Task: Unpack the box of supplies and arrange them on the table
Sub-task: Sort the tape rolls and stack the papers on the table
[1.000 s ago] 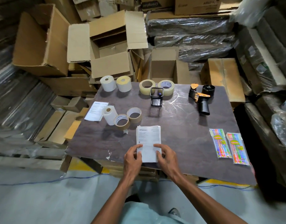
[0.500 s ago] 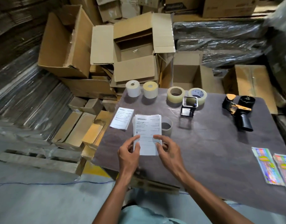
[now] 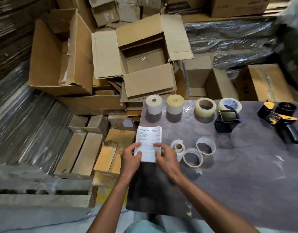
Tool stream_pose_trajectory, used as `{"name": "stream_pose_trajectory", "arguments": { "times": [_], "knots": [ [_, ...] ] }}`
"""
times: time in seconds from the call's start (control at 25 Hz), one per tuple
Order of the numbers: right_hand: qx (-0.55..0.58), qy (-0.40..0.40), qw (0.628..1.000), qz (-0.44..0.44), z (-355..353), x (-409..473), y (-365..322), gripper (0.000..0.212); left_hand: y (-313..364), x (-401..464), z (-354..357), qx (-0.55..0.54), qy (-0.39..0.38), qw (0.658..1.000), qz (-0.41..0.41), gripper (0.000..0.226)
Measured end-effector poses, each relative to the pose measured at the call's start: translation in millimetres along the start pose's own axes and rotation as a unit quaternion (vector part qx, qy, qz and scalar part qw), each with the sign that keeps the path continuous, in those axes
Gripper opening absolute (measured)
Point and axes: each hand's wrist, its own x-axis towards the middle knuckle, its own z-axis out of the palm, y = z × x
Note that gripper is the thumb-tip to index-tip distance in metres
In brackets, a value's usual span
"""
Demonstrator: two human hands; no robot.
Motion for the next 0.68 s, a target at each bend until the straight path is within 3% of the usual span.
{"name": "stream_pose_trajectory", "arguments": {
  "times": [0.24, 0.44, 0.68],
  "knots": [
    [-0.096, 0.007, 0.993, 0.065, 38, 37, 1, 0.038, -25, 62, 3, 0.089, -0.083, 0.993, -0.003, 0.045],
    [-0.108, 0.031, 0.987, 0.111, 44, 48, 17, 0.034, -52, 79, 14, 0.11, -0.147, 0.983, 0.005, 0.048],
    [-0.081, 0.063, 0.986, 0.133, 43, 57, 19, 0.031, -57, 87, 20, 0.11, -0.172, 0.979, 0.001, 0.049]
  ]
}}
